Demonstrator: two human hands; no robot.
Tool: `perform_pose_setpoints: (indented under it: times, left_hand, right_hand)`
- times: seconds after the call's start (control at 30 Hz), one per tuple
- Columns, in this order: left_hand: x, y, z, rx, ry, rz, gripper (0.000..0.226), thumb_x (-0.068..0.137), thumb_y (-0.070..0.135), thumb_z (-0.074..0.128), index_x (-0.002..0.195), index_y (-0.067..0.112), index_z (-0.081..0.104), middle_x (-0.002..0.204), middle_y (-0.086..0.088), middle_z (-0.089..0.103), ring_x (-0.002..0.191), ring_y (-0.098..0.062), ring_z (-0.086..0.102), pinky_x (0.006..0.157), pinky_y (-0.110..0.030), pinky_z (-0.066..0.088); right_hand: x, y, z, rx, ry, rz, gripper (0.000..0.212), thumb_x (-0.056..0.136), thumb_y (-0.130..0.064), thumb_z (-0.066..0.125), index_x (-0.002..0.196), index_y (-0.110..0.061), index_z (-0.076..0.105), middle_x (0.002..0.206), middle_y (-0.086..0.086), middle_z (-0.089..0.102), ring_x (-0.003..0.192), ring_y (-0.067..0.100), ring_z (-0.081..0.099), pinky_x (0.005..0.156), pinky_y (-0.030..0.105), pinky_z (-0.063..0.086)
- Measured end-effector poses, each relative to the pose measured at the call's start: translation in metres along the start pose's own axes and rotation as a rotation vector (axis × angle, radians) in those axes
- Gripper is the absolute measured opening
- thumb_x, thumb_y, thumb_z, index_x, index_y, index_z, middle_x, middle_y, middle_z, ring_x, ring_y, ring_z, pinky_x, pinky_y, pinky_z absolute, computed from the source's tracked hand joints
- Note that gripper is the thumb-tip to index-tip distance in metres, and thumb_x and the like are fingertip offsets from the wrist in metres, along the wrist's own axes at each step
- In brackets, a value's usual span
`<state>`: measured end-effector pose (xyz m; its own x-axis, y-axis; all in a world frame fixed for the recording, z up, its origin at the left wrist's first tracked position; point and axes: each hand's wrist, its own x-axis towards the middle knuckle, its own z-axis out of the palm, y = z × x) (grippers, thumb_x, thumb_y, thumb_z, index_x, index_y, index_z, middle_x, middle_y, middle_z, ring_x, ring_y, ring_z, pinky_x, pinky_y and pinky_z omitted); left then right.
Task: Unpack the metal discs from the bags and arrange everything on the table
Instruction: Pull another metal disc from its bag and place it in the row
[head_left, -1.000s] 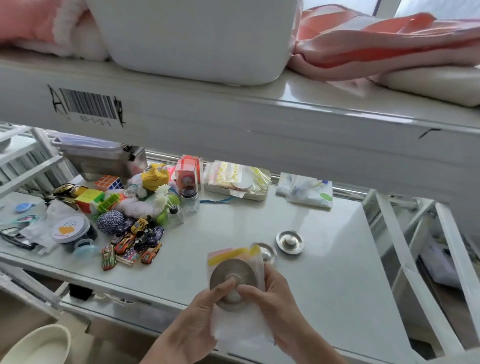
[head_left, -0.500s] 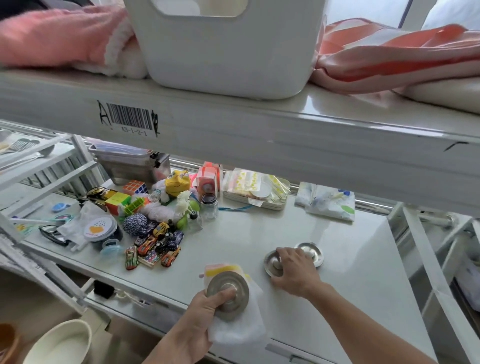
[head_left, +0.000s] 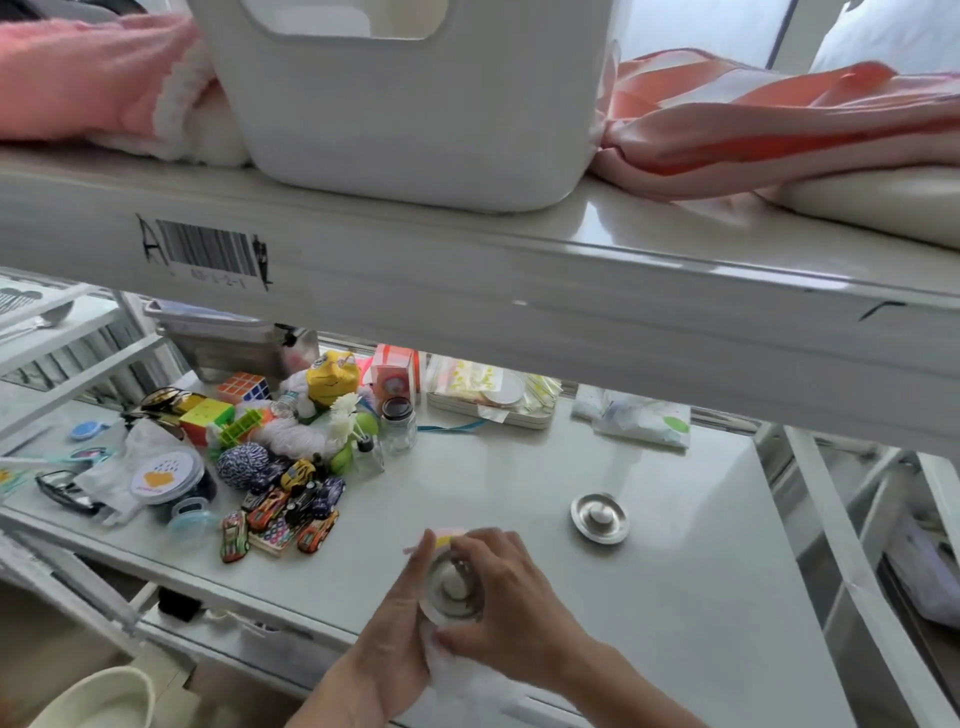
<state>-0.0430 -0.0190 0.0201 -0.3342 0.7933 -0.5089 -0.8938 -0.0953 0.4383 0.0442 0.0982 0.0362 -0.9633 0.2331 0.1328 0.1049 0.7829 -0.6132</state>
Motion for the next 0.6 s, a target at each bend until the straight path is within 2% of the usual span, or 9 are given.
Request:
perform_pose_setpoints:
  times: [0.07,0.13,0.2,0.23,0.27,0.33,0.4,0.47,0.6]
  left_hand:
    - [0.005,-0.004,-0.005,0.104,0.031,0.026,0.048,0.076,0.026,0.073,0.116,0.0,0.066,0.117,-0.027,0.066,0.11,-0.037,0.062,0.103,-0.047,0.042]
    - [0.01,-0.007,-0.014,0.169,0.059,0.001,0.06,0.07,0.017,0.079,0.124,-0.004,0.061,0.127,-0.032,0.059,0.12,-0.043,0.055,0.108,-0.05,0.039]
    - [0.014,-0.009,-0.021,0.159,0.077,-0.027,0.071,0.067,0.015,0.08,0.13,-0.006,0.055,0.137,-0.033,0.05,0.132,-0.045,0.044,0.114,-0.052,0.031]
    - [0.015,-0.009,-0.023,0.152,0.09,-0.038,0.072,0.065,0.013,0.081,0.13,-0.006,0.055,0.138,-0.033,0.05,0.134,-0.045,0.043,0.115,-0.052,0.03]
    - [0.015,-0.01,-0.025,0.142,0.088,-0.041,0.074,0.062,0.01,0.081,0.129,-0.007,0.055,0.138,-0.033,0.05,0.134,-0.044,0.043,0.115,-0.052,0.031]
    - [0.013,-0.013,-0.024,0.124,0.064,-0.036,0.077,0.061,0.007,0.08,0.13,-0.009,0.052,0.14,-0.033,0.048,0.133,-0.043,0.044,0.115,-0.051,0.03]
    - [0.008,-0.015,-0.023,0.121,0.048,-0.019,0.078,0.06,0.004,0.079,0.131,-0.01,0.05,0.142,-0.034,0.045,0.125,-0.043,0.05,0.115,-0.051,0.029]
    - [0.003,-0.016,-0.021,0.113,0.069,-0.019,0.079,0.059,0.001,0.079,0.132,-0.011,0.048,0.143,-0.033,0.042,0.117,-0.04,0.052,0.115,-0.049,0.029]
    - [-0.006,-0.019,-0.017,0.123,0.084,0.006,0.073,0.06,0.001,0.078,0.128,-0.009,0.054,0.142,-0.035,0.044,0.114,-0.04,0.053,0.115,-0.05,0.03]
  right_hand:
    - [0.0,0.003,0.001,0.011,-0.017,0.017,0.081,0.065,-0.055,0.073,0.139,-0.034,0.048,0.132,-0.015,0.053,0.121,0.004,0.042,0.107,0.018,0.038]
    - [0.002,0.013,-0.004,0.059,-0.053,0.056,0.092,0.063,-0.065,0.074,0.142,-0.025,0.049,0.135,-0.013,0.055,0.124,0.003,0.044,0.109,0.016,0.036]
    - [0.006,0.033,-0.015,0.149,0.038,0.163,0.095,0.065,-0.077,0.069,0.14,-0.021,0.054,0.133,-0.008,0.059,0.123,0.005,0.052,0.108,0.019,0.039]
    - [0.01,0.049,-0.021,0.166,0.131,0.241,0.088,0.069,-0.072,0.071,0.138,-0.018,0.056,0.132,-0.005,0.061,0.121,0.009,0.055,0.108,0.024,0.041]
    - [0.014,0.068,-0.027,0.132,0.217,0.323,0.079,0.074,-0.059,0.077,0.136,-0.015,0.058,0.133,0.0,0.062,0.121,0.015,0.057,0.108,0.029,0.042]
    - [0.022,0.106,-0.04,-0.056,0.285,0.473,0.072,0.079,-0.039,0.079,0.14,-0.011,0.053,0.141,0.008,0.057,0.129,0.028,0.052,0.111,0.037,0.039]
    - [0.023,0.135,-0.05,-0.196,0.192,0.63,0.08,0.08,-0.044,0.074,0.148,-0.015,0.042,0.152,0.009,0.044,0.138,0.032,0.041,0.113,0.041,0.037]
    - [0.019,0.151,-0.053,-0.256,0.076,0.701,0.085,0.079,-0.049,0.07,0.151,-0.02,0.034,0.156,0.007,0.036,0.14,0.031,0.037,0.111,0.043,0.037]
    - [0.013,0.155,-0.048,-0.317,0.072,0.685,0.063,0.079,-0.047,0.066,0.135,-0.021,0.05,0.137,0.007,0.051,0.126,0.029,0.047,0.102,0.04,0.043]
